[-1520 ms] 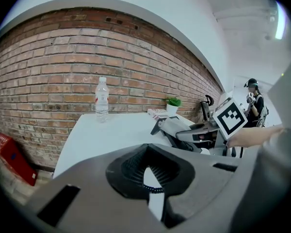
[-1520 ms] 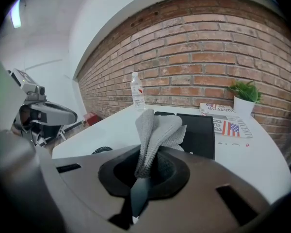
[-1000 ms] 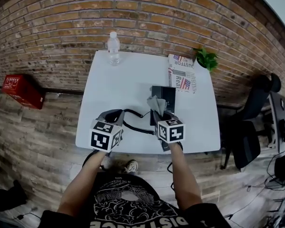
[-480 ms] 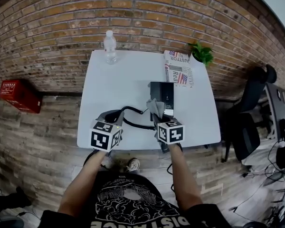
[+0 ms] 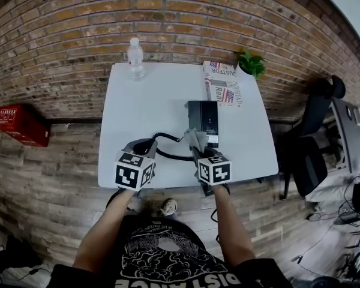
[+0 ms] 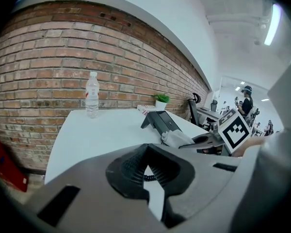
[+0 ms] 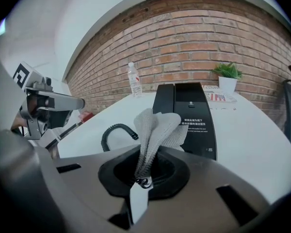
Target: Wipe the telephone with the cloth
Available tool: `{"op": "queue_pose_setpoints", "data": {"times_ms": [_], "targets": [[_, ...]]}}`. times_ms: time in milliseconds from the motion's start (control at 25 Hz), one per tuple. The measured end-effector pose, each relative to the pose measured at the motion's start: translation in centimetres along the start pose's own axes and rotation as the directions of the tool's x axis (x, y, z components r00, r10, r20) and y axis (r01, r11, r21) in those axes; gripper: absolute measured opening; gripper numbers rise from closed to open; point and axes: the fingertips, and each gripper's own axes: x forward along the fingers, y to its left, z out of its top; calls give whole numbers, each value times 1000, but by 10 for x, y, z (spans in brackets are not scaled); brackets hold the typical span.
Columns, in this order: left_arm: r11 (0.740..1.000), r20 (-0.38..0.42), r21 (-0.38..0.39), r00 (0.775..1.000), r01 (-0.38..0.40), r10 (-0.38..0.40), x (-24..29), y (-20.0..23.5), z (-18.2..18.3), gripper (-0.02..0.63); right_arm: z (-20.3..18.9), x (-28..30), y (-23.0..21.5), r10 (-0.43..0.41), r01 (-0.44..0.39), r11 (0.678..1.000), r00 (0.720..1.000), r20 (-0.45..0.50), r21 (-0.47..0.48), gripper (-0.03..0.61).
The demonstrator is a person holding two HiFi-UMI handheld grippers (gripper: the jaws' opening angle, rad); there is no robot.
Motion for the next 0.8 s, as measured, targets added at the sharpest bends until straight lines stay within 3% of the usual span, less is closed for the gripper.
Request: {"op": "queue_pose_setpoints", "data": {"times_ms": [400,800], "targets": [[1000,-4,-3,1000,11,-11,1,3,0,6,0,-4,6,-10,10,1000,1000,9,-9,11],[1000,4,-21,1000,-9,9,1,9,1,6,76,-29,3,-13,25,997,988,151,-77,11]]}}
